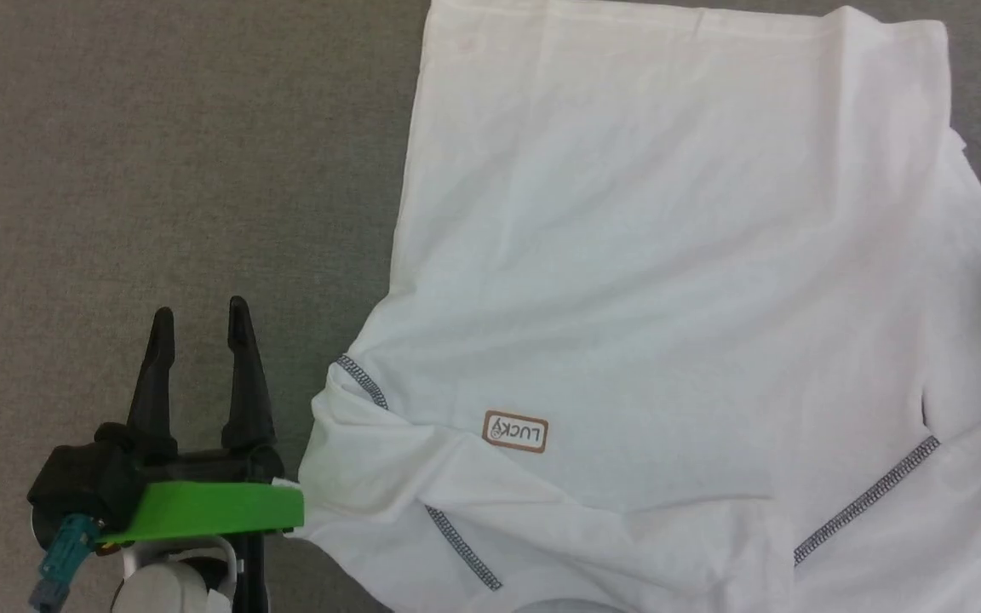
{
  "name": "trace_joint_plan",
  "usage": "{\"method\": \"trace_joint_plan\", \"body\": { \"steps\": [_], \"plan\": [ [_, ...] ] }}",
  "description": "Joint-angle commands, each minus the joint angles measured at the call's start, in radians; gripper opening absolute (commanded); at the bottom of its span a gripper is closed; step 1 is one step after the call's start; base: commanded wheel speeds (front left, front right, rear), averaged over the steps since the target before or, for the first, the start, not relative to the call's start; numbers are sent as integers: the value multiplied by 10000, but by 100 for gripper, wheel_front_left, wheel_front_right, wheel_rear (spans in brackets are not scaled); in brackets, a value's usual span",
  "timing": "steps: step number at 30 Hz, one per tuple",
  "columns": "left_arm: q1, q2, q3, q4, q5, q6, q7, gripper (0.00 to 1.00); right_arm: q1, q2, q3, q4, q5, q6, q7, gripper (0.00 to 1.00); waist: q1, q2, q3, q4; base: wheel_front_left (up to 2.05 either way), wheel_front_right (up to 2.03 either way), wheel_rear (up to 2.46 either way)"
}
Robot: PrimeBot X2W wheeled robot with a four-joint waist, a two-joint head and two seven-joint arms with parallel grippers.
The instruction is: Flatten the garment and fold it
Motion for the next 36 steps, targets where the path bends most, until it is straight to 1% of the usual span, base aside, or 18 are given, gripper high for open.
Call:
{"method": "trace_joint_plan", "body": {
  "steps": [1, 9, 14, 15, 16, 18, 19, 20, 28, 36],
  "plan": [
    [-187, -40, 74, 26, 64, -85, -36, 100, 32, -18, 124, 63, 154, -13, 85, 100, -1, -1, 155, 160, 0, 0, 0],
    [-230, -74, 137, 118, 77, -228, -36, 100, 281, -302, 631, 330, 572, -13, 326, 100, -1, -1, 305, 331, 0, 0, 0],
    [-292, -41, 133, 116, 43, -259, -34, 100, 237, -369, 689, 618, 651, -13, 266, 100, -1, -1, 473, 450, 0, 0, 0],
    [-301, -36, 134, 110, 35, -258, -32, 100, 215, -373, 684, 651, 647, -13, 237, 79, -1, -1, 502, 465, 0, 0, 0],
    [-310, -29, 131, 107, 23, -259, -28, 100, 188, -373, 672, 691, 640, -13, 207, 53, -1, -1, 536, 480, 0, 0, 0],
    [-320, -17, 124, 106, -2, -260, -13, 100, 148, -365, 631, 754, 611, -13, 115, 31, -1, -1, 594, 502, 0, 0, 0],
    [-327, -11, 121, 108, -8, -259, -9, 100, 126, -371, 604, 780, 566, -13, 34, 5, -1, -1, 615, 510, 0, 0, 0],
    [-339, -4, 116, 115, -15, -255, -2, 100, 107, -382, 593, 830, 521, -13, -36, 0, -1, -1, 635, 518, 0, 0, 0],
    [-393, 20, 98, 199, -89, -224, 24, 100, -113, -340, 515, 987, 339, -13, -573, 0, -1, -1, 568, 411, 0, 0, 0],
    [-310, 92, 115, 315, -147, -194, 64, 100, -176, -112, 25, 796, 338, -13, -1183, 0, -1, -1, -5, 79, 0, 0, 0]
  ]
}}
